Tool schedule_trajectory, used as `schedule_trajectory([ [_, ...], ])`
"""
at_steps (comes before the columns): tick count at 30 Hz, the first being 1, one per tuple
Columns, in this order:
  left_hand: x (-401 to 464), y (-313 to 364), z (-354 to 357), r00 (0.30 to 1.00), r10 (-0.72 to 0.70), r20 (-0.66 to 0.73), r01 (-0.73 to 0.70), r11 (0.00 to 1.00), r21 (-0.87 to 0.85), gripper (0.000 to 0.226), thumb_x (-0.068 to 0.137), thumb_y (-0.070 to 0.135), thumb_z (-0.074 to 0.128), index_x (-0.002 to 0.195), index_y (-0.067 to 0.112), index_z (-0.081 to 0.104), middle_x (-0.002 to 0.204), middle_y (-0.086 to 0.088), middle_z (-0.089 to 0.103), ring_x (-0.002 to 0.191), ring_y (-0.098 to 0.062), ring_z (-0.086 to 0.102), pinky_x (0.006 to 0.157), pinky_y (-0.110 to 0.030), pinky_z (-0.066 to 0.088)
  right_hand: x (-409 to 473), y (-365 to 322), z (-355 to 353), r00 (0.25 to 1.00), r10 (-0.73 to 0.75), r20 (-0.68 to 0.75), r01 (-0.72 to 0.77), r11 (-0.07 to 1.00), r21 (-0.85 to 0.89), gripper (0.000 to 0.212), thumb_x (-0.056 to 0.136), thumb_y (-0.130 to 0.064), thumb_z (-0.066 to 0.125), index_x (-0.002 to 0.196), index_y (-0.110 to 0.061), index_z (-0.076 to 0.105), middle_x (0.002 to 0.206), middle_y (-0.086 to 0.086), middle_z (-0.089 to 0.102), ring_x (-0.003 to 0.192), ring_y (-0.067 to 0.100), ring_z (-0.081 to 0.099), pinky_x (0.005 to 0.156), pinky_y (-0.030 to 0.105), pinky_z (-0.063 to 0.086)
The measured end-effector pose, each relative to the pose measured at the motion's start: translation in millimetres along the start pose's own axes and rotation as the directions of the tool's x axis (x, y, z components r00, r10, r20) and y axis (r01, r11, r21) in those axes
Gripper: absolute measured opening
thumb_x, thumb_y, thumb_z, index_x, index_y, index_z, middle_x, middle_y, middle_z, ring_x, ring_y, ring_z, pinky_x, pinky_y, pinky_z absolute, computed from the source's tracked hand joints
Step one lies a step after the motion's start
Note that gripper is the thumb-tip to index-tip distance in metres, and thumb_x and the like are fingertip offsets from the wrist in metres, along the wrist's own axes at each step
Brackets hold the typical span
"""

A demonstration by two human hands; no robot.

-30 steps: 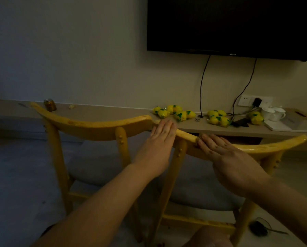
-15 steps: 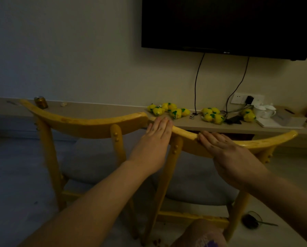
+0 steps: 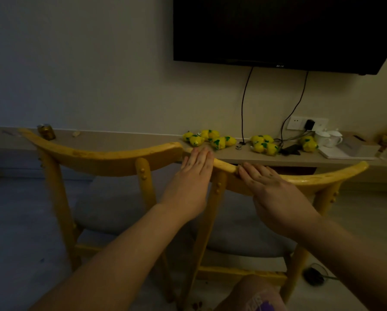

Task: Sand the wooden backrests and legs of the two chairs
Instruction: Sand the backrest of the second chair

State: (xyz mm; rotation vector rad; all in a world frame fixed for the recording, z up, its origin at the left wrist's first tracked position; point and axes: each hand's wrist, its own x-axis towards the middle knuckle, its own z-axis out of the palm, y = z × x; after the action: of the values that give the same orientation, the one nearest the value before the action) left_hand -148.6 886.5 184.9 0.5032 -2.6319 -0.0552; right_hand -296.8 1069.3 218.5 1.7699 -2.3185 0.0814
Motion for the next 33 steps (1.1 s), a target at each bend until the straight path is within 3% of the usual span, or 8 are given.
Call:
schedule_trajectory([
  [2,1,0,0,1.0,-0.009,0.013,0.009,1.0,-0.008,0.1,0.085,-0.001,0.051,0.161,0.012,-0.012,0.171,-0.006,-0.013,0.156,-0.025,-0.017,0.116,-0.033,-0.019,15,-14,-5,0.999,-0.037,-0.005,0.037,0.999,0.016,0.07,0.093,-0.026,0.023,0.162,-0.022,0.019,0.168,0.003,0.024,0.153,0.022,0.024,0.123,0.035,0.018],
  [7,0,-2,5,1.0,-0.013,0.006,0.013,1.0,0.003,0.102,0.084,-0.001,0.052,0.161,0.016,-0.013,0.171,-0.003,-0.014,0.155,-0.022,-0.019,0.114,-0.032,-0.021,29,-20,-11,0.997,-0.081,-0.007,0.082,0.994,0.076,0.07,0.094,-0.019,0.034,0.162,-0.024,0.018,0.169,-0.001,0.022,0.152,0.019,0.025,0.12,0.035,0.028],
  [10,0,-4,7,1.0,-0.017,0.009,0.018,1.0,-0.014,0.105,0.083,-0.004,0.052,0.16,0.019,-0.016,0.17,0.001,-0.016,0.152,-0.017,-0.025,0.116,-0.034,-0.019,11,5,-16,1.0,0.002,0.006,-0.003,0.994,0.111,0.07,0.094,-0.019,0.039,0.161,-0.033,0.022,0.165,-0.007,0.031,0.146,0.017,0.036,0.112,0.039,0.042],
  [15,2,-5,7,1.0,-0.021,0.021,0.022,0.999,-0.048,0.102,0.085,-0.005,0.048,0.16,0.022,-0.015,0.17,0.004,-0.016,0.148,-0.013,-0.028,0.118,-0.035,-0.017,4,4,-13,0.989,0.147,-0.015,-0.146,0.986,0.082,0.067,0.096,-0.021,0.045,0.159,-0.033,0.026,0.157,-0.005,0.043,0.137,0.021,0.045,0.104,0.04,0.045],
  [20,2,-1,5,0.999,-0.035,0.03,0.036,0.998,-0.042,0.1,0.084,-0.003,0.049,0.162,0.017,-0.011,0.171,-0.002,-0.012,0.155,-0.02,-0.02,0.121,-0.035,-0.014,30,-30,-4,0.998,0.031,-0.055,-0.029,0.998,0.052,0.068,0.096,-0.019,0.043,0.161,-0.02,0.022,0.164,0.003,0.033,0.146,0.025,0.035,0.119,0.039,0.031],
  [23,1,-1,4,0.999,-0.031,0.029,0.031,0.999,-0.031,0.101,0.085,-0.004,0.049,0.161,0.017,-0.013,0.171,-0.002,-0.015,0.152,-0.017,-0.023,0.121,-0.036,-0.013,18,-14,-3,0.999,-0.009,-0.037,0.012,0.998,0.068,0.071,0.098,-0.017,0.042,0.162,-0.025,0.015,0.167,-0.001,0.025,0.149,0.022,0.028,0.122,0.037,0.027],
  [28,1,1,7,0.999,-0.05,0.014,0.051,0.997,-0.059,0.1,0.085,-0.003,0.047,0.16,0.021,-0.015,0.17,0.003,-0.018,0.148,-0.013,-0.029,0.117,-0.036,-0.016,-13,6,8,0.993,0.108,-0.048,-0.107,0.994,0.027,0.069,0.1,-0.019,0.034,0.162,-0.03,0.007,0.17,-0.004,0.014,0.156,0.02,0.015,0.126,0.036,0.007],
  [33,1,2,6,0.998,-0.048,0.036,0.049,0.998,-0.027,0.102,0.083,-0.001,0.049,0.161,0.016,-0.014,0.17,-0.002,-0.015,0.148,-0.016,-0.028,0.117,-0.035,-0.018,13,-26,14,0.995,-0.01,-0.098,0.011,1.0,0.01,0.069,0.097,-0.016,0.036,0.163,-0.02,0.015,0.17,0.005,0.016,0.155,0.026,0.015,0.126,0.041,0.007],
])
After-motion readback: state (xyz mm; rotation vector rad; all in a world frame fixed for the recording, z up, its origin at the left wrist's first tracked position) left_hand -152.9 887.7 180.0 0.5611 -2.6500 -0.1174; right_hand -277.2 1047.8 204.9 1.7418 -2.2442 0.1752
